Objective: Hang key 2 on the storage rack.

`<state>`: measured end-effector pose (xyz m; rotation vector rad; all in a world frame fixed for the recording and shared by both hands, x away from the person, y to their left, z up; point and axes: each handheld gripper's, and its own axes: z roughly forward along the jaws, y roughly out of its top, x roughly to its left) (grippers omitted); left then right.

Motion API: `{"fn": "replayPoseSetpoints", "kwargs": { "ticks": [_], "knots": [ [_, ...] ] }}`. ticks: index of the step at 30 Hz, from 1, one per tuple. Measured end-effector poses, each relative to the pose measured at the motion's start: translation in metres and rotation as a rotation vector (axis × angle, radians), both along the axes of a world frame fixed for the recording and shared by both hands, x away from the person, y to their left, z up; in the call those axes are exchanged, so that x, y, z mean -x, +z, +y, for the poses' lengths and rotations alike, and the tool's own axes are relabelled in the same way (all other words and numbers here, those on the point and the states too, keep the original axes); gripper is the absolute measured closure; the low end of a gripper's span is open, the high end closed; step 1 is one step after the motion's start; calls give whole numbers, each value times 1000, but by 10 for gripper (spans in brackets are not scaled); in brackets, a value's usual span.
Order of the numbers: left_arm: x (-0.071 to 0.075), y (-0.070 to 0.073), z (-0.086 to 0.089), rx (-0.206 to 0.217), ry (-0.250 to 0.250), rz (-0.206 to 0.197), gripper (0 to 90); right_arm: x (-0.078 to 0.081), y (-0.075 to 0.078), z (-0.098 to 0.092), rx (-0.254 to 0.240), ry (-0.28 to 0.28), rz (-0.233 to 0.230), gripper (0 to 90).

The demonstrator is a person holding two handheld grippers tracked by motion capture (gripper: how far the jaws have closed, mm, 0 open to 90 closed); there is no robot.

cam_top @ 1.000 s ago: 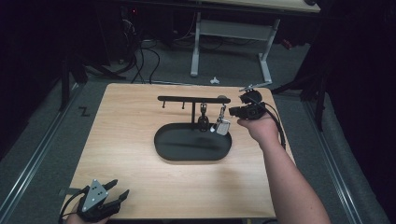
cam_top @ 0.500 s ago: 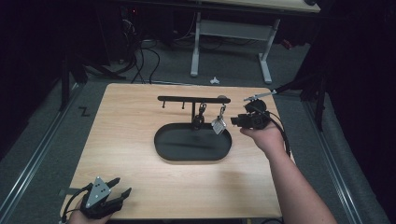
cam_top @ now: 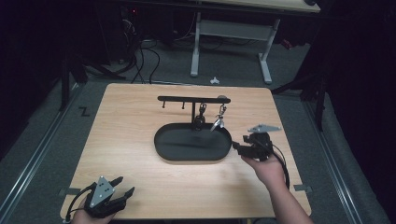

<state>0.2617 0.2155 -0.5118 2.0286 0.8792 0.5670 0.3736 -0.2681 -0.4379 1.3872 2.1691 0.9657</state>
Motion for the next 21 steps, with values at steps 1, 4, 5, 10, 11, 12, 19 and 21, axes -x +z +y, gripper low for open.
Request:
{"fn": "replayPoseSetpoints", "kwargs": {
  "ticks": [1,4,5,10,11,12,19,21],
  "knots": [
    [-4,0,-4,1,-2,-4,424,19,-18,-6,-16,-24,-34,422],
    [-9,-1,-10,5,-5,-9,418,41,-40,-13,-18,-45,-95,393],
    [-11,-1,-12,7,-5,-10,416,52,-49,-16,-10,-58,-126,396],
    [-22,-2,-20,15,-2,-9,405,79,-72,-22,-29,-98,-146,385],
    [-24,-3,-21,15,-5,-7,404,82,-72,-22,-11,-92,-156,385],
    [-25,-3,-23,14,-6,-7,404,83,-73,-23,2,-93,-160,385],
    [-29,-1,-29,14,-33,-8,403,87,-79,-33,-1,-123,-133,382],
    [-30,-2,-30,17,-37,-6,403,88,-79,-34,-6,-129,-131,382]
  ]
}}
